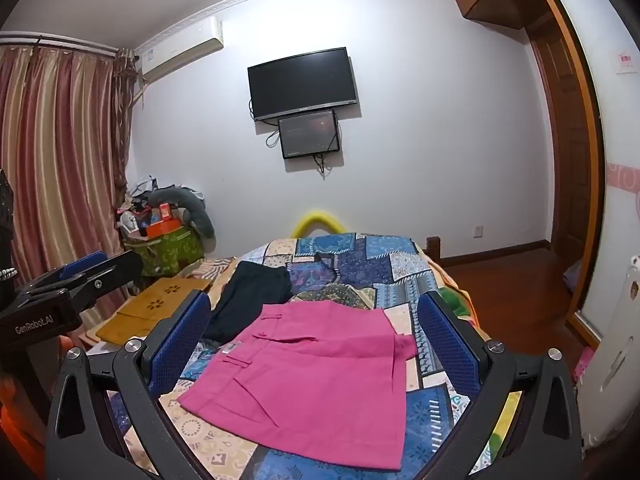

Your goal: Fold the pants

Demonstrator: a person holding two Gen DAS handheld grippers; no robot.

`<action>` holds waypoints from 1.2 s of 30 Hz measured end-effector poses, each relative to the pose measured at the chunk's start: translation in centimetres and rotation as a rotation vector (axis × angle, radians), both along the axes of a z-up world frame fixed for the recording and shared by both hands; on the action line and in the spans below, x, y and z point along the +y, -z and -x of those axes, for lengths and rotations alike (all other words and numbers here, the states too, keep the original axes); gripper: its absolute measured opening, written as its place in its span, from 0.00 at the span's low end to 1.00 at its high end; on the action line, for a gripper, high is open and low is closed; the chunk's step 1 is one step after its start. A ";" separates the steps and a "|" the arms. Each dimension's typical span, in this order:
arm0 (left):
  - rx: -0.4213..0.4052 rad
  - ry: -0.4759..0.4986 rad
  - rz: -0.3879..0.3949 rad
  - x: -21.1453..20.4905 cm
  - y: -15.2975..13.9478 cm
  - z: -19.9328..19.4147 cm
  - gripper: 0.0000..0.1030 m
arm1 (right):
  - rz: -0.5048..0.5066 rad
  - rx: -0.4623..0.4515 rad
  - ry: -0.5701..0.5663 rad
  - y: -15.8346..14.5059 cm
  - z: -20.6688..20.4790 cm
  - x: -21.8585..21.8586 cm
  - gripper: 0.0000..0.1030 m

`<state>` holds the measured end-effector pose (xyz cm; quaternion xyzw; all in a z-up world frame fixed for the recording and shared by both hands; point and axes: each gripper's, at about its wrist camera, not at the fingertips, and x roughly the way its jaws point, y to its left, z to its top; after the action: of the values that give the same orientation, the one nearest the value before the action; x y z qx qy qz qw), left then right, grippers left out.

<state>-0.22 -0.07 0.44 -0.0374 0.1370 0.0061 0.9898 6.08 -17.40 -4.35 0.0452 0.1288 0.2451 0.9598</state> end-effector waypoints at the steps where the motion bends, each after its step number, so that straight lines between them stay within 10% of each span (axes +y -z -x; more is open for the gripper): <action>1: -0.001 0.000 -0.001 0.0 0.0 0.0 1.00 | 0.000 0.000 -0.001 0.0 0.0 0.0 1.00; 36: -0.021 -0.005 -0.040 -0.7 -0.2 0.3 1.00 | -0.015 -0.013 0.013 -0.5 0.2 -0.3 1.00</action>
<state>-0.54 -0.76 0.68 -0.0178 0.1265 0.0108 0.9918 5.92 -17.71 -3.85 0.0518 0.1207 0.2400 0.9619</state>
